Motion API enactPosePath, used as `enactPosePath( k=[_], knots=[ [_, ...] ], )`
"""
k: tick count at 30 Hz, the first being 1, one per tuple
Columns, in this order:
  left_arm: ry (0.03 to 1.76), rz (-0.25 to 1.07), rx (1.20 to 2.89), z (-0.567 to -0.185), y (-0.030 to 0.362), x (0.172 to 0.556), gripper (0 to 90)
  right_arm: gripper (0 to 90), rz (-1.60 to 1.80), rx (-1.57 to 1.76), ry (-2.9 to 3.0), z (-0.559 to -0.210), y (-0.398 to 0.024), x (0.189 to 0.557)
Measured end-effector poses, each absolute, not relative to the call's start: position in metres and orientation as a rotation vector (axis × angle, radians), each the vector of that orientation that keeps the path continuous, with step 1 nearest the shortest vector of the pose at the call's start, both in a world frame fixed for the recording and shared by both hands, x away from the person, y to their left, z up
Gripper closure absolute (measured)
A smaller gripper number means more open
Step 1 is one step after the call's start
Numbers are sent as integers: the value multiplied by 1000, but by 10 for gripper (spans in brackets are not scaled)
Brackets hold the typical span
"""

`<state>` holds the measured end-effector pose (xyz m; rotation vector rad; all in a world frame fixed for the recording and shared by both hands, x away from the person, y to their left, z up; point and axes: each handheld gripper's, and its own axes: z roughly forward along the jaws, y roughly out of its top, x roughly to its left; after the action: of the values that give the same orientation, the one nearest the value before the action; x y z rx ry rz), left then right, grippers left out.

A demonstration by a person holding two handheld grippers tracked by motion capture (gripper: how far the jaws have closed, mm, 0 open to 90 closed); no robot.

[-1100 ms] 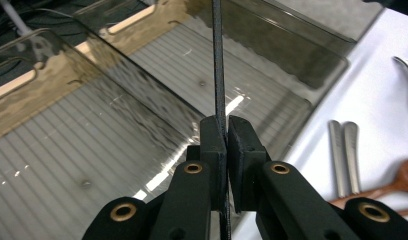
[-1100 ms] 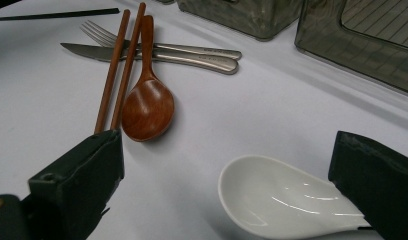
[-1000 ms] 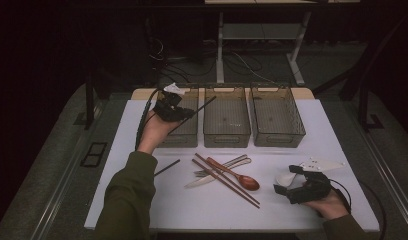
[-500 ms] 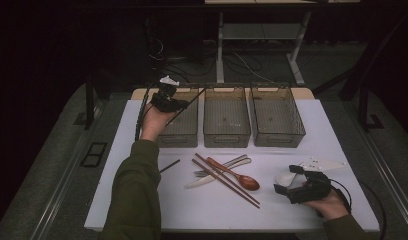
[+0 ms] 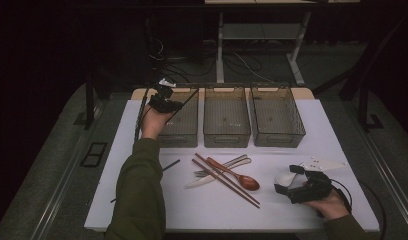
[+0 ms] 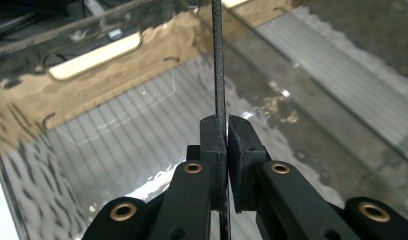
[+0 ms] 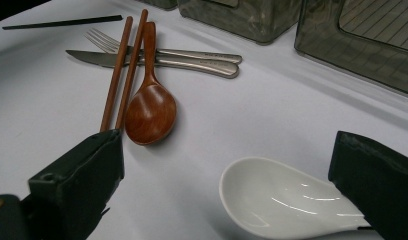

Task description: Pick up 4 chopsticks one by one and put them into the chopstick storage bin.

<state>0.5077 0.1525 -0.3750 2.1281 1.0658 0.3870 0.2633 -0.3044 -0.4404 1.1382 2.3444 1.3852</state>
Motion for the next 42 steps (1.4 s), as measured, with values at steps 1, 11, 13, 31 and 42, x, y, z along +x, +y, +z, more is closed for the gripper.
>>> enactPosePath(
  k=[1,11,13,31,42],
  knots=[
    [1079,385,2124,-377,153,508,852,13,1387,1138,2343,-441,-304,263],
    [1182,432,2125,-384,153,514,771,13,1388,1134,2342,-441,-305,264],
    [1176,439,2111,-382,153,513,681,13,1387,1134,2342,-440,-305,263],
    [994,365,2108,-363,155,487,316,13,1383,1142,2344,-441,-305,264],
    [880,354,2137,-351,151,456,221,13,1382,1134,2343,-441,-305,264]
  ],
)
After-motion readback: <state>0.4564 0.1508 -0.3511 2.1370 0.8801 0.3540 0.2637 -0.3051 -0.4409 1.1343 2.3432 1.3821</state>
